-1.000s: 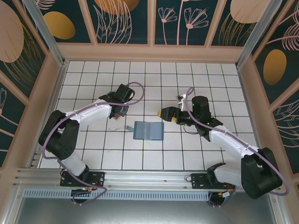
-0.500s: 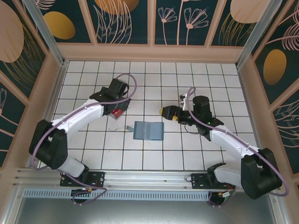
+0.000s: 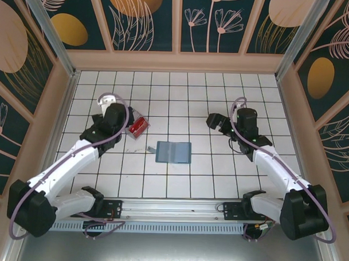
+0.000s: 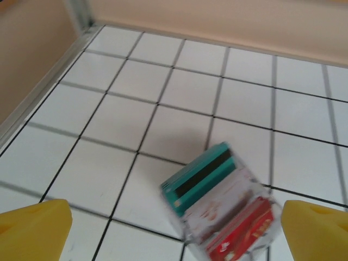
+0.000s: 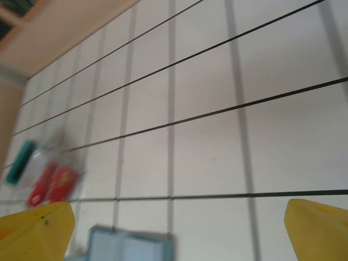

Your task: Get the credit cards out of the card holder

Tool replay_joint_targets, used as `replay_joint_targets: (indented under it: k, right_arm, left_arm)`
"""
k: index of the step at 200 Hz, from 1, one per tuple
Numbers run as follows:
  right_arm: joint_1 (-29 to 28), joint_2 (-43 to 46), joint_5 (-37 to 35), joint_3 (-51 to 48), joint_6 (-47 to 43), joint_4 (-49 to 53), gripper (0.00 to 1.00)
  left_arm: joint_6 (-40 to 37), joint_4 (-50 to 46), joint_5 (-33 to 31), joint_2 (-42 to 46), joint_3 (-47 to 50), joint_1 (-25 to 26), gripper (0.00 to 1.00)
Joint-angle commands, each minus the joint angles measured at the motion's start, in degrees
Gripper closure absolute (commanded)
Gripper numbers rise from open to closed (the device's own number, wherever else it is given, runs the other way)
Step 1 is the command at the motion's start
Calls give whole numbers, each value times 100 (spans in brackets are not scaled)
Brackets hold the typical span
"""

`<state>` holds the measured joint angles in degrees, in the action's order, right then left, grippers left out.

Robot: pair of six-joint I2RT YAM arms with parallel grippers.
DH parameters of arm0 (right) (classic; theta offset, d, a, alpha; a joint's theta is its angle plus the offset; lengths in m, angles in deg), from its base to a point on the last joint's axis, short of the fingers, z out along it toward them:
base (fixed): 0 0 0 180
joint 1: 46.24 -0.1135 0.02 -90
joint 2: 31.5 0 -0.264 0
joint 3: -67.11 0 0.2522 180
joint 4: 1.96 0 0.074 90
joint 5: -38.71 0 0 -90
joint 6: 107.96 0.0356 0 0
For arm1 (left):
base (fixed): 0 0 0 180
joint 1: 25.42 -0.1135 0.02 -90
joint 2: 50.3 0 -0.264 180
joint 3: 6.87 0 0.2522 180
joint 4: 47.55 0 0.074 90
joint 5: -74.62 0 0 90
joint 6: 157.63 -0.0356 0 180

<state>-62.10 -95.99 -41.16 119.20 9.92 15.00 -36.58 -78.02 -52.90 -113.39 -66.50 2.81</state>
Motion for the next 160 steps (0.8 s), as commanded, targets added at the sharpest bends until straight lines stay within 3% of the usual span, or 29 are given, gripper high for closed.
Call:
replay_joint_targets:
  k: [1, 12, 34, 64, 104, 160]
  right_arm:
    - [196, 123, -1216, -58, -396, 7, 1]
    - [204, 174, -1774, -246, -562, -306, 1]
    - [207, 226, -2324, -633, -1275, -1123, 1]
    - [385, 29, -3132, -938, -1826, -1860, 1]
    - [899, -761, -3144, -1035, -1953, -2608, 1]
    - [1141, -1840, -3151, -1215, -2408, -4081, 1]
  left_arm:
    - [1280, 301, -1294, 363, 737, -28, 2]
    - [1560, 365, -1663, 523, 1124, -33, 1]
    - [1054, 894, -1687, 712, 1662, -141, 2]
    - [578, 1054, -1138, 487, 1707, -989, 2]
    - [-200, 2098, -457, -412, 1683, -2161, 1]
    - [-1035, 3928, 206, -1836, 1701, -2839, 1]
